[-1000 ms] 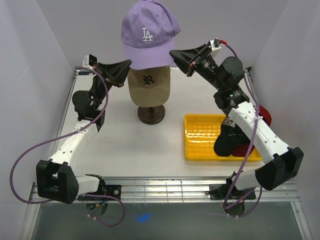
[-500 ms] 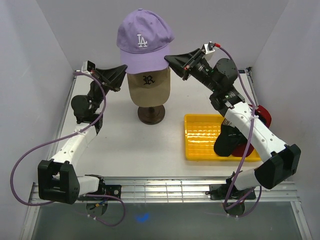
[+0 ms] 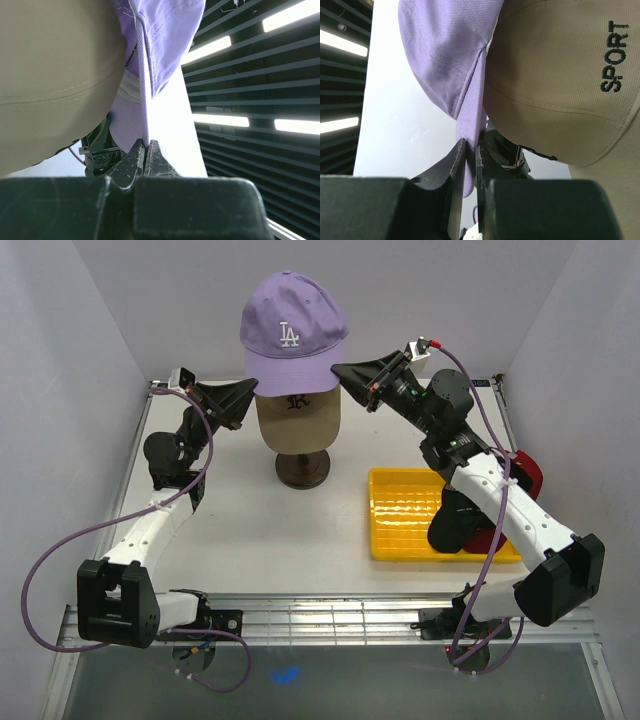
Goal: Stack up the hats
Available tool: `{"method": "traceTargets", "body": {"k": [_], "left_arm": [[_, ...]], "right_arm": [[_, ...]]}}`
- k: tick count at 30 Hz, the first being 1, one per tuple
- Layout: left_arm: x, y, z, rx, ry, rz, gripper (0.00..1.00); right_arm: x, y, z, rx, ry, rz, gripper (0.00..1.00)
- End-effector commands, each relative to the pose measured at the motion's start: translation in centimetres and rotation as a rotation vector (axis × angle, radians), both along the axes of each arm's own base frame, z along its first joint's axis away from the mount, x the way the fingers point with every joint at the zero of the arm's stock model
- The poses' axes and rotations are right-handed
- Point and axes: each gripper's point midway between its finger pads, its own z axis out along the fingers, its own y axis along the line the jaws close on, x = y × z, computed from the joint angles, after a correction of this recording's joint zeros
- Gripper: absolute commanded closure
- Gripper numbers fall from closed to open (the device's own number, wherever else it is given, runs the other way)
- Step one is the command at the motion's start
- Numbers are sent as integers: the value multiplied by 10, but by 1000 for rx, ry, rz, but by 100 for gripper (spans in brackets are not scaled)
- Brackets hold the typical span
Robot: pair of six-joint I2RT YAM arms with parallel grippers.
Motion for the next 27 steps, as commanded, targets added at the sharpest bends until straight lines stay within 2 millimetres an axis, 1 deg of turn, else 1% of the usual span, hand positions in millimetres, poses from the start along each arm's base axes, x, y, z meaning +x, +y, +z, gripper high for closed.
{"method": "traceTargets", "body": {"k": [1, 6, 11, 16, 27], "left_arm": [[-19, 3, 9, -2, -55, -11, 100], [-21, 5, 0, 9, -41, -12, 100], [-24, 6, -2, 23, -48, -13, 100], [-28, 5, -7, 42, -56, -20, 100], [-32, -3, -34, 110, -31, -60, 100]], "right_arm": [[-13, 2, 1, -32, -61, 22, 86], [-13, 3, -7, -45, -51, 26, 86], [-14, 3, -18, -60, -42, 31, 86], [-14, 3, -24, -78, -44, 29, 86], [-13, 5, -42, -96, -24, 36, 86]]}}
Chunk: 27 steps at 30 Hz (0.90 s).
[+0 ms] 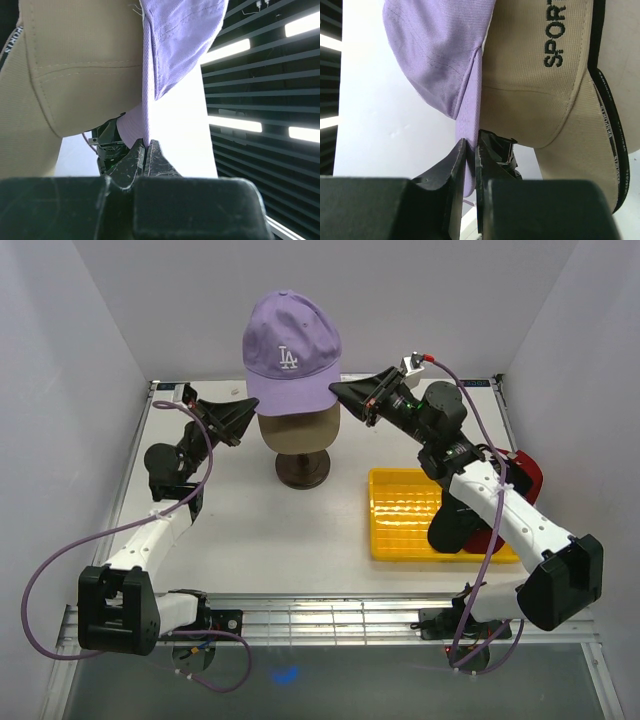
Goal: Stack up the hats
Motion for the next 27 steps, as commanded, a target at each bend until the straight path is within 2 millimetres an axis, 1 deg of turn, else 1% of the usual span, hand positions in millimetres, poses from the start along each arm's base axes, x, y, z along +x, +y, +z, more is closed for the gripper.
{"method": "traceTargets", "body": {"k": [1, 6, 10, 15, 27], "left_arm": [[-24, -6, 7, 58, -89, -49, 100], [-23, -9, -6, 99, -68, -56, 100], [-21, -10, -26, 119, -19, -62, 100], [-21, -12, -46, 156, 22, -64, 100], [-16, -12, -74, 207, 101, -63, 100]], "right_arm": [[-9, 2, -8, -31, -38, 23, 86], [-9, 1, -20, -39, -21, 21, 86], [-8, 0, -26, -44, -11, 15, 86], [-5, 1, -38, -57, 7, 11, 87], [-5, -3, -68, -76, 57, -1, 87]]}}
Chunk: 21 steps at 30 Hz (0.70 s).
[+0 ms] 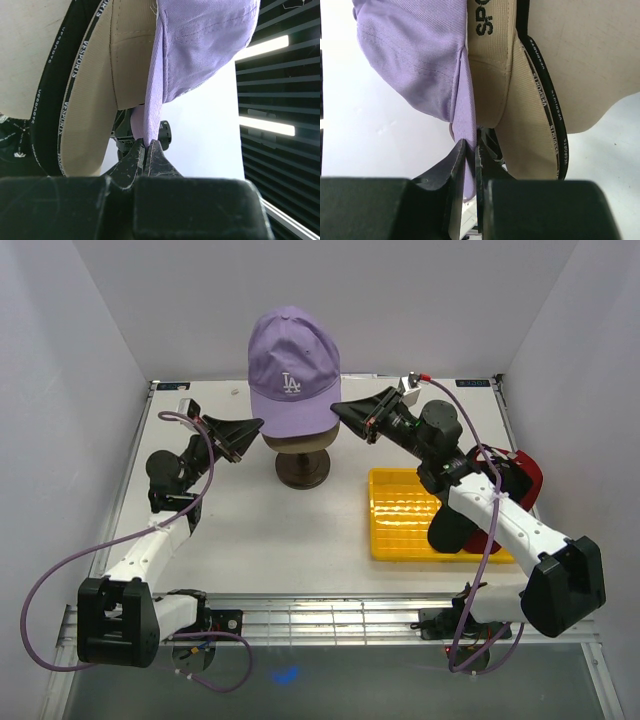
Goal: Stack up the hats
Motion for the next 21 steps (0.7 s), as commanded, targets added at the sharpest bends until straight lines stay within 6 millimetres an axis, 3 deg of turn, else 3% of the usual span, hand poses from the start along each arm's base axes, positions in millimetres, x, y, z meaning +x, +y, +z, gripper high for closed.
{"method": "traceTargets", "body": {"k": [1, 21], "left_arm": [[-8, -8, -27, 68, 60, -58, 100], [-2, -1, -60, 110, 186, -16, 100]], "right_arm": [[2, -1, -21, -48, 19, -12, 87], [4, -6, -60, -90, 86, -27, 89]]}}
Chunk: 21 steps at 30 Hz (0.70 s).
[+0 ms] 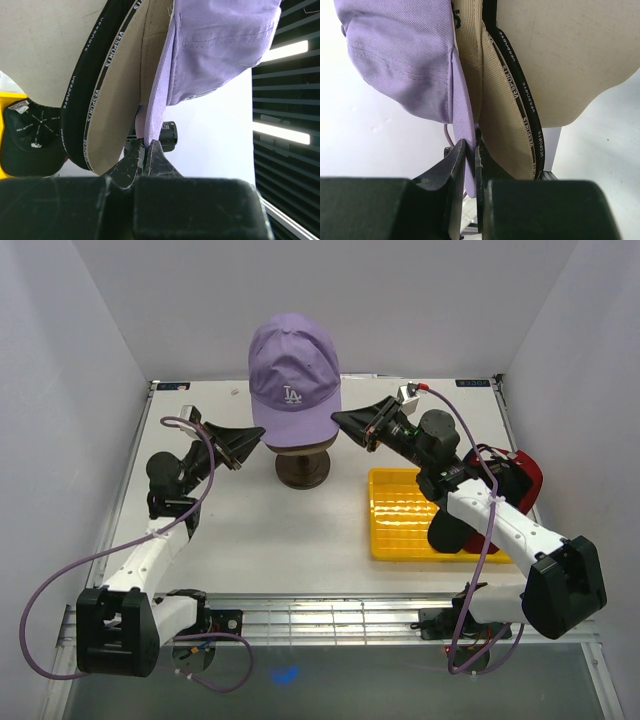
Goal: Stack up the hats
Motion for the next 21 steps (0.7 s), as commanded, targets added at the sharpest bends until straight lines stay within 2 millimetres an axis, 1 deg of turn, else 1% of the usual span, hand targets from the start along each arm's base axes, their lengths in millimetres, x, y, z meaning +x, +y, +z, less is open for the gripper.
{"method": "traceTargets", "body": {"k": [1, 8, 16, 21], "left_arm": [[1, -2, -38, 47, 138, -22, 100], [5, 2, -45, 59, 188, 8, 100], [12, 2, -43, 81, 195, 15, 100], [14, 1, -47, 100, 213, 6, 100]], "right_arm": [[7, -4, -38, -85, 82, -27, 89], [9, -6, -48, -107, 115, -34, 91], [11, -9, -54, -131, 133, -50, 91], [13, -9, -56, -139, 144, -54, 92]]}}
